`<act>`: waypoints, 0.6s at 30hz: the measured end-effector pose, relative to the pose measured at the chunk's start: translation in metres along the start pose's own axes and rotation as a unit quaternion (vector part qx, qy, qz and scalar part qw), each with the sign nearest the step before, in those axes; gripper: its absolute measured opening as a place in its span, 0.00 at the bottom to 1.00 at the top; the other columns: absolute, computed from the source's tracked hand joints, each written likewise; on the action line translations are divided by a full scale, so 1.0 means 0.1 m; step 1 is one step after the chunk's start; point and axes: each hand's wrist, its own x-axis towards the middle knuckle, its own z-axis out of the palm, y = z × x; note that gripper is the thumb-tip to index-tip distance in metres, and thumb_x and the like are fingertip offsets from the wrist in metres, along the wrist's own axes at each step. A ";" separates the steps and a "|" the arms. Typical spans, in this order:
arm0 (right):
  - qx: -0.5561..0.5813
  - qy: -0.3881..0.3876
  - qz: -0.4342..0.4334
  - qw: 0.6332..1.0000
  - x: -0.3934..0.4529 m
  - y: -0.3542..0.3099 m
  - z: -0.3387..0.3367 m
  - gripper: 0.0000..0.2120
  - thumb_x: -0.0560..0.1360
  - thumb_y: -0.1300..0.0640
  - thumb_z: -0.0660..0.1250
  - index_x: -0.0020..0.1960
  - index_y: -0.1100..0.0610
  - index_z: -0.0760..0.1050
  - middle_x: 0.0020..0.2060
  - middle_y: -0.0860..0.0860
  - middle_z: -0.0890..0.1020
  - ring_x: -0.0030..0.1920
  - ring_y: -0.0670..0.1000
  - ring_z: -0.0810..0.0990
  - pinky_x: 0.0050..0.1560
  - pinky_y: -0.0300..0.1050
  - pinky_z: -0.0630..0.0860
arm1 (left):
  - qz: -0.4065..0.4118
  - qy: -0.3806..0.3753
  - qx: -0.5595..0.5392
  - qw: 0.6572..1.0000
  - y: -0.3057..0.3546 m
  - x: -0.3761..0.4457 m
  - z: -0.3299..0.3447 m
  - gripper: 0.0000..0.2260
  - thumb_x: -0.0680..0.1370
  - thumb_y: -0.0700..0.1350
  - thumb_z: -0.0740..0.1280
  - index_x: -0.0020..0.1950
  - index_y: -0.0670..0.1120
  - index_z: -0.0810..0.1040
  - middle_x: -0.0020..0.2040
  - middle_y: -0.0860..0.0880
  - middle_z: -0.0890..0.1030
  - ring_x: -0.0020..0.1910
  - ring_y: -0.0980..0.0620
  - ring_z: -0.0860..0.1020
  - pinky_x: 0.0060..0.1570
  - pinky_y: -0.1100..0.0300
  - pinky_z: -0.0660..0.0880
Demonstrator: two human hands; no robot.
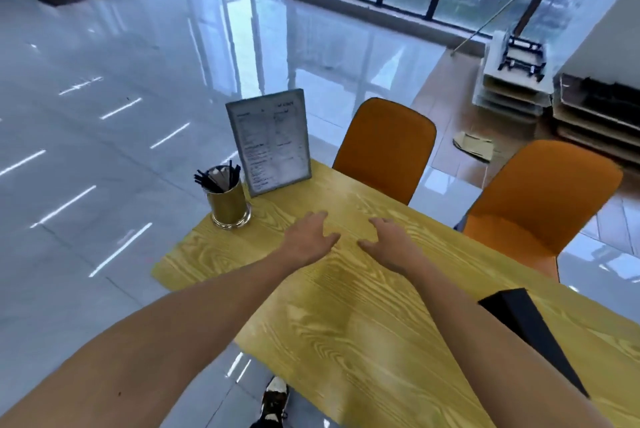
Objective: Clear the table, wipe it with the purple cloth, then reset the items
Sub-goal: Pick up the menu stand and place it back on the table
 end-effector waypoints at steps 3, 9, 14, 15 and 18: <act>0.038 0.014 -0.017 0.999 0.47 -0.42 -0.14 0.36 0.78 0.42 0.68 0.79 0.57 0.62 0.76 0.57 0.70 0.73 0.58 0.70 0.69 0.54 0.71 | -0.016 0.048 -0.062 0.997 -0.27 0.38 -0.43 0.30 0.78 0.58 0.68 0.76 0.47 0.66 0.73 0.45 0.72 0.71 0.45 0.70 0.68 0.49 0.69; 0.101 0.034 -0.023 0.994 1.28 -1.01 -0.32 0.37 0.77 0.43 0.71 0.79 0.57 0.61 0.76 0.54 0.70 0.73 0.56 0.70 0.65 0.50 0.73 | -0.072 0.120 -0.176 0.974 -0.70 1.10 -1.01 0.31 0.76 0.56 0.71 0.74 0.46 0.67 0.67 0.44 0.72 0.66 0.43 0.73 0.64 0.47 0.73; 0.157 0.036 -0.016 0.987 1.87 -1.32 -0.39 0.39 0.76 0.45 0.73 0.80 0.57 0.60 0.76 0.56 0.69 0.74 0.58 0.70 0.68 0.55 0.72 | -0.160 0.184 -0.271 0.931 -0.94 1.61 -1.21 0.35 0.73 0.53 0.76 0.72 0.43 0.62 0.66 0.42 0.68 0.63 0.43 0.73 0.63 0.48 0.74; 0.174 0.033 -0.010 0.984 2.00 -1.37 -0.41 0.40 0.76 0.45 0.74 0.80 0.57 0.60 0.76 0.56 0.69 0.73 0.58 0.70 0.67 0.55 0.73 | -0.180 0.198 -0.290 0.919 -0.98 1.71 -1.24 0.38 0.72 0.52 0.76 0.74 0.43 0.60 0.66 0.41 0.66 0.63 0.42 0.73 0.62 0.47 0.75; 0.217 0.030 0.001 0.976 2.37 -1.42 -0.41 0.41 0.75 0.44 0.75 0.79 0.56 0.60 0.75 0.57 0.71 0.71 0.59 0.73 0.66 0.57 0.75 | -0.232 0.230 -0.312 0.892 -1.13 2.01 -1.31 0.45 0.72 0.53 0.76 0.78 0.44 0.52 0.70 0.40 0.63 0.65 0.39 0.73 0.59 0.43 0.77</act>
